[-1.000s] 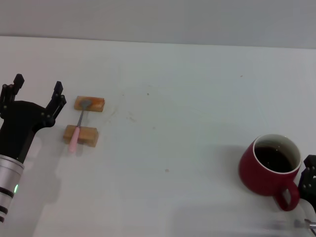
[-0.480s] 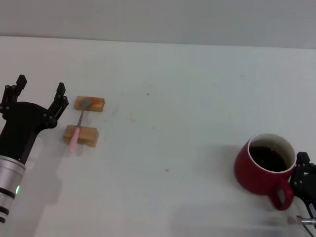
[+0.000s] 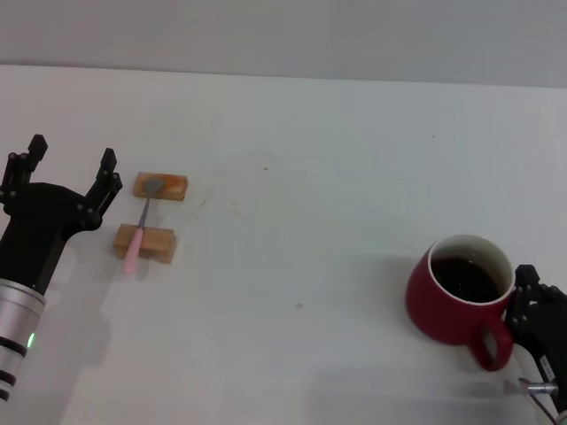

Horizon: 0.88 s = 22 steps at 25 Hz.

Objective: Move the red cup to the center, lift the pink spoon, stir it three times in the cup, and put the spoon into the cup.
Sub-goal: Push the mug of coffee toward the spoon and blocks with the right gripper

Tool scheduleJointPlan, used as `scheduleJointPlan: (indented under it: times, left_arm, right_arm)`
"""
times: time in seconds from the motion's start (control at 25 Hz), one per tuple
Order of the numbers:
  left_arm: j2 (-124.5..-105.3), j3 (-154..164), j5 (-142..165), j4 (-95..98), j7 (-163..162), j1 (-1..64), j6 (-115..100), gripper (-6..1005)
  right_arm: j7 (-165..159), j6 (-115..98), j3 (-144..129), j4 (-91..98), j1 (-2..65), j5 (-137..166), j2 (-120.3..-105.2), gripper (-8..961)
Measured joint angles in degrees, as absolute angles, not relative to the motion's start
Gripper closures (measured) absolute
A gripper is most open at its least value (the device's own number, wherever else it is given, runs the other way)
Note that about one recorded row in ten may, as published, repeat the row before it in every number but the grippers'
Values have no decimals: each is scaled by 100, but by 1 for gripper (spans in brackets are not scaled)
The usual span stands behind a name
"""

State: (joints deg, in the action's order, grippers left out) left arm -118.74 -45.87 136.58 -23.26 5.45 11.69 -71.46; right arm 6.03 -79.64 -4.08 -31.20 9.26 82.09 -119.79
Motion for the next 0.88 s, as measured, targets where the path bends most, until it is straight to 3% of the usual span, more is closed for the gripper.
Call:
scheduleJointPlan:
  times: [0.88]
  left_arm:
    - [-11874,-4588,13649,-2322,546,1178,-7146,137]
  right_arm:
    - [580,-7640,-416,-3138,1344,8418,-11980,953]
